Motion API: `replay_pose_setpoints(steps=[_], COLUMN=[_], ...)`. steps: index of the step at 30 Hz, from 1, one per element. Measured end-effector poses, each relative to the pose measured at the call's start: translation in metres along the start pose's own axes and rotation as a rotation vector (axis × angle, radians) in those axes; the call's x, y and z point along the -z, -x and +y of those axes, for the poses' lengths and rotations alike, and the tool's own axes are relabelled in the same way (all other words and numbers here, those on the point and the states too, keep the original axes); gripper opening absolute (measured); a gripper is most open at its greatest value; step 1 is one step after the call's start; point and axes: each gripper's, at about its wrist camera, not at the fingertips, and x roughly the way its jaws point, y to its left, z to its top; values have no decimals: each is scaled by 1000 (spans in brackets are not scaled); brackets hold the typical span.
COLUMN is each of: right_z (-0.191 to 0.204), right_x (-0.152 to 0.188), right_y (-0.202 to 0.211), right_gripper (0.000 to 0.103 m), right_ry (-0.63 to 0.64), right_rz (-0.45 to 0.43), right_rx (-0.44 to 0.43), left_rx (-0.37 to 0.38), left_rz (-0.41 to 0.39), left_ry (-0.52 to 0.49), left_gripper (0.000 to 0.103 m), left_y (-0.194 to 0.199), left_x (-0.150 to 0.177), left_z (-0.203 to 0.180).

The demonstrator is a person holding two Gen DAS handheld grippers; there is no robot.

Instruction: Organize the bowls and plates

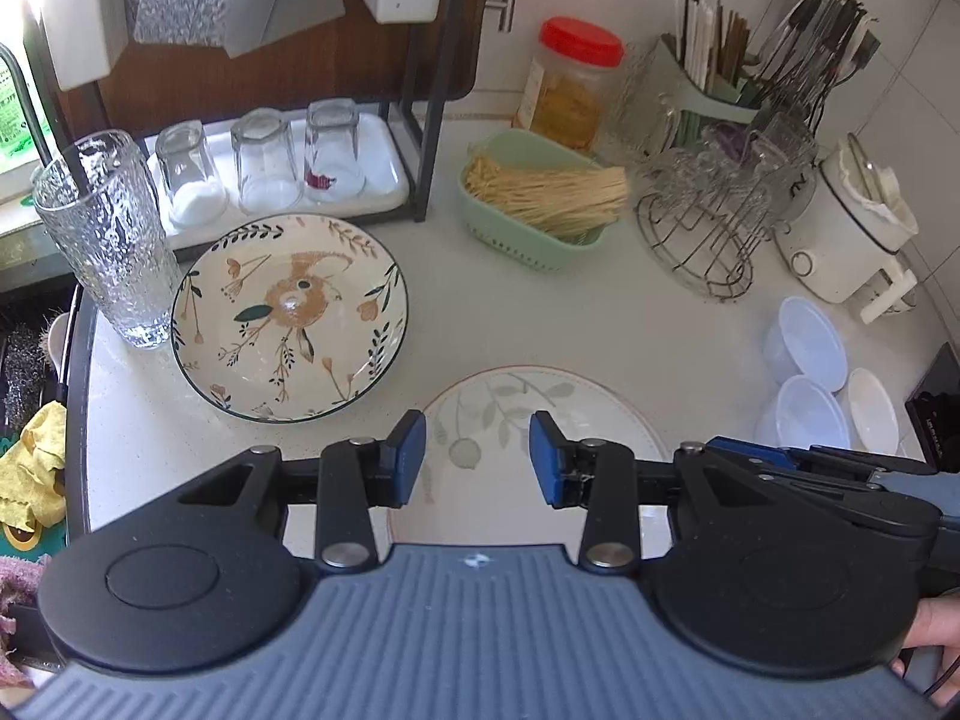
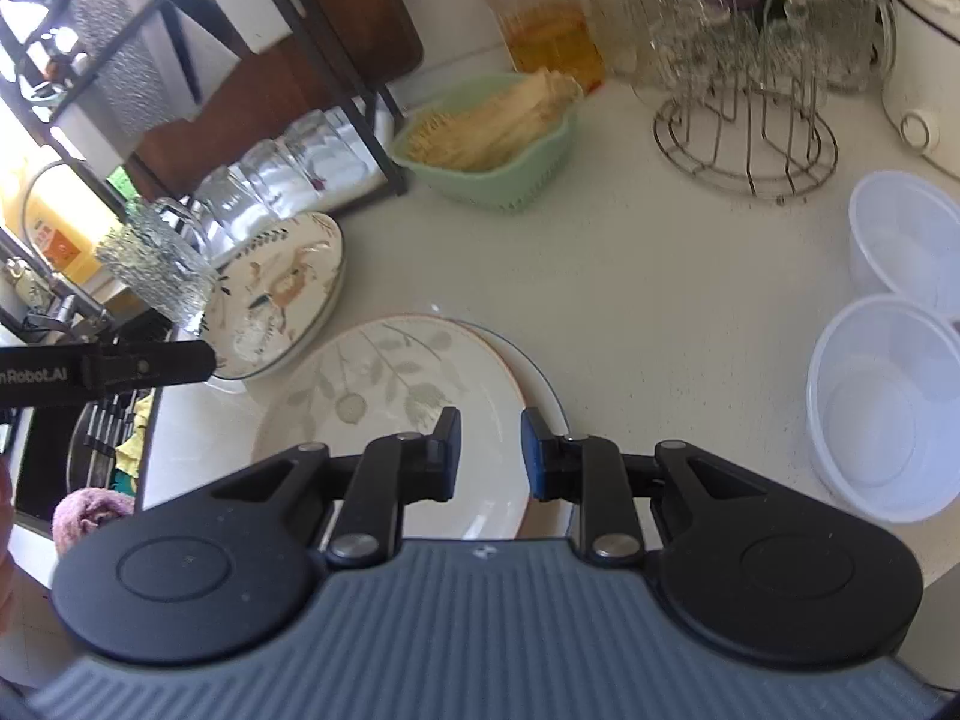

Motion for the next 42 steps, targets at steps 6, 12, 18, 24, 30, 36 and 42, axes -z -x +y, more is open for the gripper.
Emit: replay_pose_setpoints(steps=[6, 12, 18, 24, 30, 36, 42], right_z=[3, 3, 0, -5, -11, -13, -13], right_x=[-4, -3, 2, 5, 6, 7, 9], right_y=[32, 59, 75, 84, 89, 91, 82], right_gripper=[26, 26, 26, 26, 26, 26, 26], right_ry=[20, 53, 100, 143, 186, 244, 282], right_rz=[-71, -139, -172, -180, -187, -189, -165], right_rx=[-28, -46, -60, -79, -96, -123, -142], left_rx=[-16, -55, -68, -82, -119, -152, -162], left_rz=[-61, -104, -125, -124, -132, -153, -153], left_ry=[30, 30, 43, 64, 84, 145, 179], left_gripper=[43, 43, 43, 44, 44, 44, 44], left_y=[27, 47, 56, 56, 58, 60, 58], left_x=[9, 15, 19, 24, 34, 45, 53], left_z=[-10, -17, -34, -50, -59, -57, -51])
